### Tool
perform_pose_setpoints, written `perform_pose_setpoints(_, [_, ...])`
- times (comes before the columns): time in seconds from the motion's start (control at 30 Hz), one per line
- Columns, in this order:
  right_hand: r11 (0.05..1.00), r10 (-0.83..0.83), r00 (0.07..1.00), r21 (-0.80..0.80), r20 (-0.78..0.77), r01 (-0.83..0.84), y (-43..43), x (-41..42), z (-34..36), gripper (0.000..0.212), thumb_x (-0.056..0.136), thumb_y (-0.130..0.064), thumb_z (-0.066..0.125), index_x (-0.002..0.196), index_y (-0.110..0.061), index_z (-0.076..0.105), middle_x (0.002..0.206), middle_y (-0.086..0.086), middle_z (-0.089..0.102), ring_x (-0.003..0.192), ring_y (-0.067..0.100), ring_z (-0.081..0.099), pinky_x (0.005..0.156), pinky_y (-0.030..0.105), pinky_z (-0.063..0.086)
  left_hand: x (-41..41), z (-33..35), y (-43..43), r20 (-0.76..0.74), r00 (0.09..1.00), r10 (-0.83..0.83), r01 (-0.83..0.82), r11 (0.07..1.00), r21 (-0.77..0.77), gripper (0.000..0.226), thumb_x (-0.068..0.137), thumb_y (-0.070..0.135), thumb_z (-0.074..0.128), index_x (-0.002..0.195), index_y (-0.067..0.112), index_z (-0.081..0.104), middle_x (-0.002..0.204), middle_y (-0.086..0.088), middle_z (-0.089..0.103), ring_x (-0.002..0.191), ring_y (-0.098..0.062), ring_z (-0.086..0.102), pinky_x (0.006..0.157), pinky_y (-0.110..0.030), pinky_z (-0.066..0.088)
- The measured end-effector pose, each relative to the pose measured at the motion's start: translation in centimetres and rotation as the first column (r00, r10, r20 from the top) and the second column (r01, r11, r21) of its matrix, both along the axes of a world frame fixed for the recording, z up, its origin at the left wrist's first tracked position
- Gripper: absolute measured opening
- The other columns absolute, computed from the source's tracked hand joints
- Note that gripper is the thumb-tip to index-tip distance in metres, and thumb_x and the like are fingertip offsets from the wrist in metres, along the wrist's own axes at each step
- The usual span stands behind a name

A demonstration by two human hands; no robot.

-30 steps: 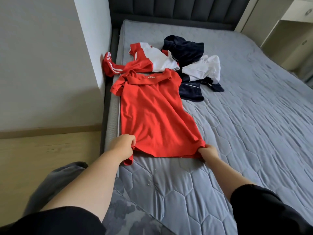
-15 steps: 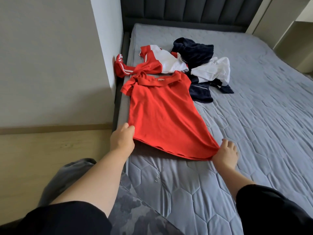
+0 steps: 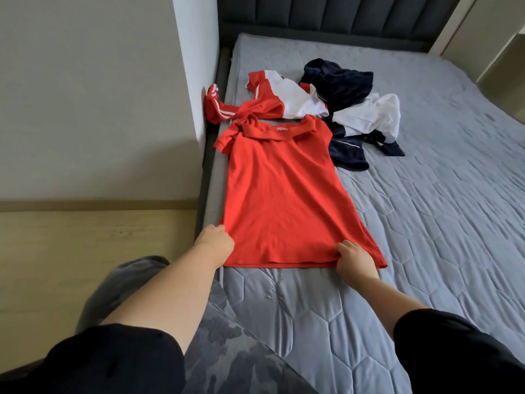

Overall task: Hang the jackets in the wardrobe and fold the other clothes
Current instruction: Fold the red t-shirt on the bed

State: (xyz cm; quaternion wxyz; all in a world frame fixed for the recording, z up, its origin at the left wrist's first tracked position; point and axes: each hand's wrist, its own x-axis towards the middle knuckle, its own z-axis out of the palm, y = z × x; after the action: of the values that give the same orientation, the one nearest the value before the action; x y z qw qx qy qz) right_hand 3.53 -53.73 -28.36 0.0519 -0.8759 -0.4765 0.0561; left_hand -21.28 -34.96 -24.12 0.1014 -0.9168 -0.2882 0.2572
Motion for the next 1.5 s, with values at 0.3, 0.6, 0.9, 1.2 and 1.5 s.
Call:
perform_pose_setpoints(0.3, [0.965,0.134,0.987,0.239,-0.085,-0.11,6.1,-4.8,0.0,0.02,0.083,-0.009,0.055,0.1,0.0,0.062,0.108,0.017,0.058,0.105,0.036,0.052,0.085,0.042,0.043,-0.1,-1.2,1.5,0.43,0.542,0.722,-0.552,0.692,-0.465,0.036,0.087,0.012,0.047,0.122,0.013,0.051,0.129,-0.012,0.044,0.117,-0.031,0.047,0.095,-0.038,0.043])
perform_pose_setpoints(0.6, [0.97,-0.061,0.954,-0.241,-0.295,-0.012,11.9,-6.3,-2.1,0.068,0.092,-0.056,0.036,0.149,-0.024,0.016,0.153,0.002,0.02,0.14,0.026,0.015,0.111,0.056,0.02,0.2,-1.5,4.6,0.08,-0.032,0.996,-0.417,0.06,-0.907,0.054,0.085,0.027,0.069,0.124,-0.006,0.052,0.125,-0.019,0.058,0.113,-0.031,0.057,0.09,-0.035,0.044])
perform_pose_setpoints(0.9, [0.949,-0.107,0.967,-0.314,-0.23,0.031,13.0,-6.9,-2.4,0.075,0.09,-0.063,0.032,0.149,-0.023,0.012,0.151,0.001,0.019,0.14,0.026,0.015,0.108,0.059,0.019,-0.4,-0.7,4.9,-0.204,-0.125,0.971,-0.222,-0.228,-0.948,0.031,0.101,0.025,0.04,0.11,0.001,0.057,0.109,-0.018,0.061,0.084,-0.024,0.058,0.077,-0.03,0.047])
perform_pose_setpoints(1.2, [0.948,-0.117,0.959,-0.315,-0.257,0.032,12.9,-6.7,-1.7,0.074,0.09,-0.063,0.033,0.149,-0.024,0.013,0.153,0.002,0.018,0.14,0.026,0.014,0.11,0.057,0.02,-1.6,0.3,4.9,-0.159,-0.213,0.964,0.169,-0.124,-0.978,0.019,0.082,0.011,0.069,0.1,0.011,0.063,0.07,-0.001,0.071,0.059,-0.014,0.067,0.054,-0.023,0.052])
perform_pose_setpoints(1.5, [0.946,-0.063,0.975,-0.323,-0.212,-0.009,12.3,-7.2,-1.8,0.075,0.09,-0.061,0.033,0.15,-0.021,0.01,0.152,0.003,0.019,0.14,0.027,0.016,0.109,0.058,0.018,-2.2,-2.0,4.1,0.092,0.37,0.924,-0.708,0.345,-0.617,0.048,0.086,0.026,0.065,0.125,0.002,0.051,0.128,-0.013,0.056,0.113,-0.028,0.057,0.087,-0.029,0.045])
